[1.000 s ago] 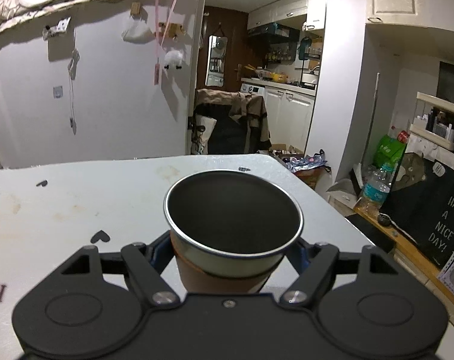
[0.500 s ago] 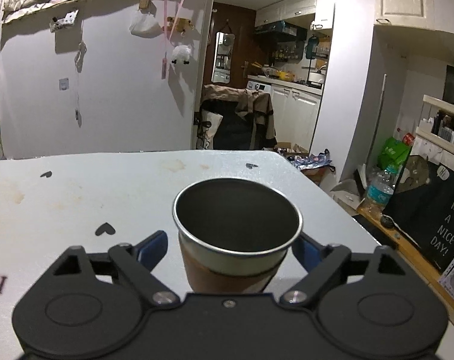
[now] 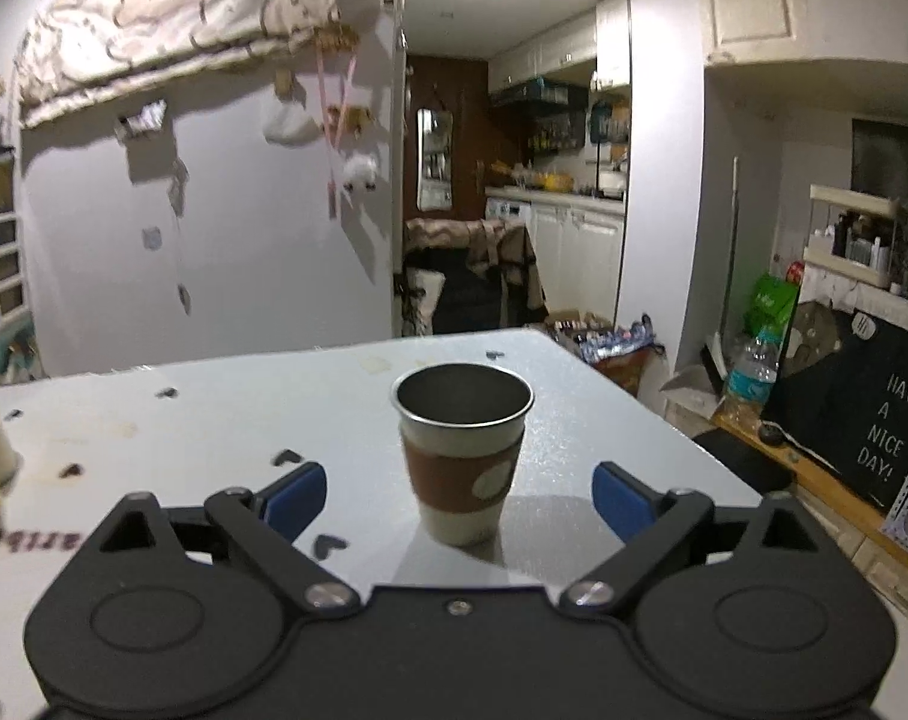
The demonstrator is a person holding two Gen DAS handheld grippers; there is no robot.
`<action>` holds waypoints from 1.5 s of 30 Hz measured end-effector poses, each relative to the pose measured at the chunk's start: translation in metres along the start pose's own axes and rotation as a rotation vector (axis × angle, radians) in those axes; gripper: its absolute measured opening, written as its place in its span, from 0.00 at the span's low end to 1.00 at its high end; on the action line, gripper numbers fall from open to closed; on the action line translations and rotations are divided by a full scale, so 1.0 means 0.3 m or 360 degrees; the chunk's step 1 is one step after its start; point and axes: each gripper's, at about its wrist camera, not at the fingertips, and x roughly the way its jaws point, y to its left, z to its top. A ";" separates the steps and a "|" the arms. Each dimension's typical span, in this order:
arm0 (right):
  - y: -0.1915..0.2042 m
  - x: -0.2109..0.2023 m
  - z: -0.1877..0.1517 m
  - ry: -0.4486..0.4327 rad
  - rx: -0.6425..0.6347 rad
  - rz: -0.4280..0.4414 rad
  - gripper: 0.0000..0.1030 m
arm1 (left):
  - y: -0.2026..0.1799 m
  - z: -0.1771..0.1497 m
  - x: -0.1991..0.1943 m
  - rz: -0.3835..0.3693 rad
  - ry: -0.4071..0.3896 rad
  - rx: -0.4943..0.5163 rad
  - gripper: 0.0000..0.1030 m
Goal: Flip cup upright
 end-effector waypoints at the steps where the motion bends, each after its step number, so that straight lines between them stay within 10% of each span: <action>1: 0.001 -0.035 -0.007 -0.0013 0.0006 0.0016 0.95 | -0.007 -0.003 -0.009 -0.0003 -0.0002 0.0001 0.99; 16: 0.034 -0.419 -0.142 -0.0140 0.0030 0.0042 1.00 | -0.115 -0.103 -0.168 -0.0048 -0.0066 0.0048 1.00; 45: 0.063 -0.524 -0.250 -0.0048 0.0002 0.0047 1.00 | -0.091 -0.196 -0.249 0.0043 -0.0019 0.0009 1.00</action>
